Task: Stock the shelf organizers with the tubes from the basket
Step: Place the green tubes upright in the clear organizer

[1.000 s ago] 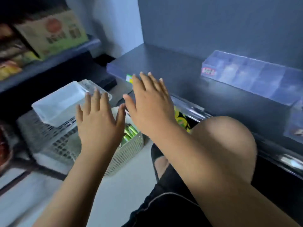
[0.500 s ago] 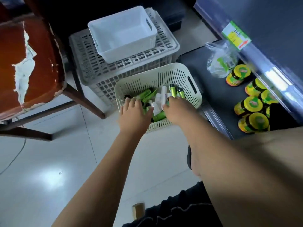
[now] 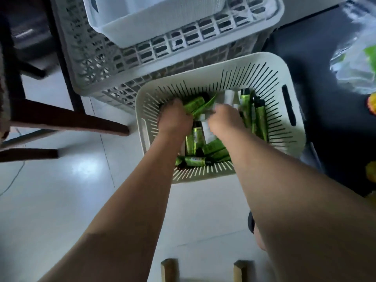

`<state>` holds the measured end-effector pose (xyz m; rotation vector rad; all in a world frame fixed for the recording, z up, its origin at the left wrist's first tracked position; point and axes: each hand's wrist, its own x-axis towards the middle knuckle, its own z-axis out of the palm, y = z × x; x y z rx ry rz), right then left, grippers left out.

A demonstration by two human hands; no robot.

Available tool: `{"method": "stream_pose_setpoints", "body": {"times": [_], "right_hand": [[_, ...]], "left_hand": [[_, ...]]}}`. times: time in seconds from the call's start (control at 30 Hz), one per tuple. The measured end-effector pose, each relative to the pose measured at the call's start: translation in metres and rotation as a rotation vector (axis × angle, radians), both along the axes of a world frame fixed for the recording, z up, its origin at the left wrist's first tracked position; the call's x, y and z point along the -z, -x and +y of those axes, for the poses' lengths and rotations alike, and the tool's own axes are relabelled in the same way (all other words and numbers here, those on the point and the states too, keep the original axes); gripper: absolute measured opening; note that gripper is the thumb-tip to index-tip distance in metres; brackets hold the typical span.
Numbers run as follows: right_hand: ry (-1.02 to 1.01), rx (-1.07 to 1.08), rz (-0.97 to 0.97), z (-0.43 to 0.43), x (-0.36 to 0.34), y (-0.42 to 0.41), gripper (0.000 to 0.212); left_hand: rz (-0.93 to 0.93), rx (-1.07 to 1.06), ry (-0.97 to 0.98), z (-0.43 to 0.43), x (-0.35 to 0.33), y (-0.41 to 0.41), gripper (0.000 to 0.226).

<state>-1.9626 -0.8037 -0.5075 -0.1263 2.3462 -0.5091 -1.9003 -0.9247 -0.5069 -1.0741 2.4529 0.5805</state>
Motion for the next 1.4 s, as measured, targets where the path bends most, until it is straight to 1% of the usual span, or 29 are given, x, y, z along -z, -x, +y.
{"method": "stream_pose_setpoints", "body": {"times": [0.03,0.1,0.2,0.27,0.33,0.4,0.5,0.57,0.63,0.73,0.8,0.87,0.93,1.07,1.17,1.27,1.33,1.4], "right_hand": [[0.011,0.074,-0.058,-0.016,0.007,0.004,0.024],[0.008,0.153,-0.121,-0.043,0.022,0.009,0.032],[0.026,0.37,-0.14,-0.055,0.045,0.012,0.031],[0.13,0.57,-0.272,-0.057,0.056,0.009,0.025],[0.239,0.78,-0.41,-0.058,0.063,0.007,0.012],[0.287,0.905,-0.502,-0.057,0.067,0.008,0.022],[0.351,0.894,-0.577,-0.056,0.066,0.009,0.023],[0.404,0.907,-0.586,-0.057,0.068,0.011,0.019],[0.4,0.921,-0.578,-0.057,0.07,0.011,0.021],[0.437,0.942,-0.582,-0.055,0.069,0.006,0.009],[0.492,0.971,-0.538,-0.051,0.069,0.004,0.005],[0.586,1.026,-0.534,-0.044,0.069,0.003,0.008],[0.673,1.046,-0.545,-0.036,0.07,0.0,0.014],[0.745,1.055,-0.562,-0.022,0.07,-0.006,0.035],[0.813,1.106,-0.609,-0.019,0.059,-0.009,0.041],[0.887,1.107,-0.633,-0.016,0.043,-0.014,0.036],[0.927,1.066,-0.621,-0.009,0.027,-0.02,0.022],[0.902,1.016,-0.542,-0.001,0.005,-0.026,0.012]], "left_hand": [[-0.025,0.021,0.025,-0.002,0.003,0.005,0.038],[-0.061,0.047,0.064,-0.005,0.011,0.009,0.035],[-0.025,0.02,0.06,-0.015,0.026,0.011,0.038],[0.018,-0.02,-0.009,-0.023,0.028,0.009,0.038],[0.092,-0.065,-0.111,-0.029,0.027,0.005,0.033],[0.171,-0.135,-0.197,-0.034,0.024,0.0,0.029],[0.206,-0.176,-0.229,-0.042,0.022,-0.01,0.033],[0.193,-0.171,-0.232,-0.044,0.024,-0.013,0.034],[0.179,-0.182,-0.247,-0.045,0.026,-0.013,0.032],[0.175,-0.183,-0.273,-0.047,0.025,-0.008,0.025],[0.193,-0.188,-0.274,-0.047,0.021,-0.004,0.026],[0.251,-0.239,-0.29,-0.045,0.016,-0.003,0.028],[0.356,-0.332,-0.342,-0.04,0.008,-0.007,0.028],[0.554,-0.439,-0.513,-0.025,-0.011,-0.022,0.028],[0.669,-0.469,-0.544,-0.016,-0.023,-0.028,0.029],[0.773,-0.523,-0.569,-0.01,-0.035,-0.028,0.023],[0.849,-0.53,-0.602,-0.007,-0.046,-0.026,0.016],[0.897,-0.536,-0.635,-0.002,-0.059,-0.024,0.019]]}}
